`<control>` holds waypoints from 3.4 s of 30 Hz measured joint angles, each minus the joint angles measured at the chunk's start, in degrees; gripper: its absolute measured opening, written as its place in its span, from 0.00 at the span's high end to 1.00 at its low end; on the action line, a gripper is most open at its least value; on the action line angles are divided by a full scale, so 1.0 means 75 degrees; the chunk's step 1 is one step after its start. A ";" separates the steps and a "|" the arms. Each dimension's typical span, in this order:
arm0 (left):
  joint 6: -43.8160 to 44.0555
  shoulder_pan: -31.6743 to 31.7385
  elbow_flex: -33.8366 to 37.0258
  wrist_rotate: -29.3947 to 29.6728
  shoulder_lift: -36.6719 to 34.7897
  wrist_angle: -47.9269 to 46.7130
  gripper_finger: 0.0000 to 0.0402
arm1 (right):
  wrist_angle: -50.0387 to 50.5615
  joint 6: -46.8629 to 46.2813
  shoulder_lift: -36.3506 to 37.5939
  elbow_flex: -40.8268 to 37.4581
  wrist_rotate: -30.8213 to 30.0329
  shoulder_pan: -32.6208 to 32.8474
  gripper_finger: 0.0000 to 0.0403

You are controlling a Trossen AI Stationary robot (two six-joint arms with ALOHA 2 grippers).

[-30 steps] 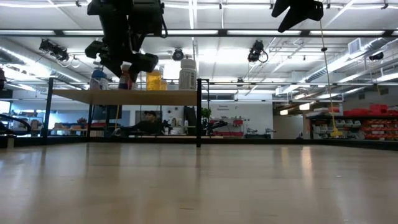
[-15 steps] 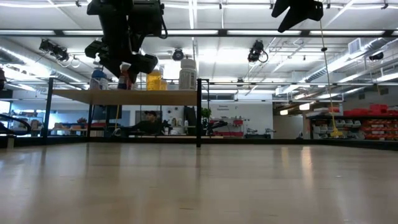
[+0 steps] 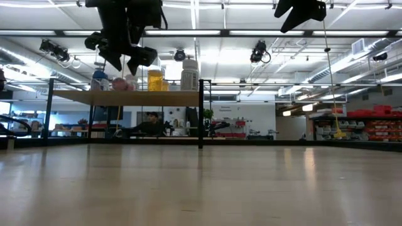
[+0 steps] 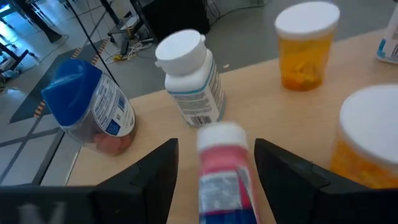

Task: Pick and place medicine bottles onto shelf by color
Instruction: Put the pink pill bottle on the shelf

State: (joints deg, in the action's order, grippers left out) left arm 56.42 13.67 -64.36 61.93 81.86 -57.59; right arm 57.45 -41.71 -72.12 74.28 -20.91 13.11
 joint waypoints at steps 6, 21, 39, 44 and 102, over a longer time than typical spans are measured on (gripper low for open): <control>-0.0026 0.0000 -0.0002 -0.0011 0.0012 -0.0068 0.46 | 0.0000 -0.0010 0.0000 0.0000 0.0000 -0.0001 0.40; -0.0268 -0.0458 -0.0745 -0.0215 -0.0183 -0.0596 0.47 | -0.0016 -0.0202 0.0000 0.0000 -0.0214 0.0002 0.40; -0.1806 -0.1865 -0.4030 -0.3785 -0.2286 -0.1013 0.54 | -0.4325 0.1198 -0.1048 0.0000 0.0402 -0.0467 0.40; 0.0014 -0.1645 -0.4018 -0.2397 -0.2390 -0.2917 0.57 | -0.5329 0.1135 -0.1624 -0.0003 0.0469 -0.0527 0.40; -0.4231 0.5100 -0.3992 -0.7481 0.2202 -0.3070 0.19 | -0.5773 0.1166 -0.1859 0.0000 0.0860 -0.0646 0.40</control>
State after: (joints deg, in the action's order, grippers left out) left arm 24.69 51.92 -94.30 5.82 98.38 -80.62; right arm 14.15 -32.97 -86.06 74.28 -14.46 8.27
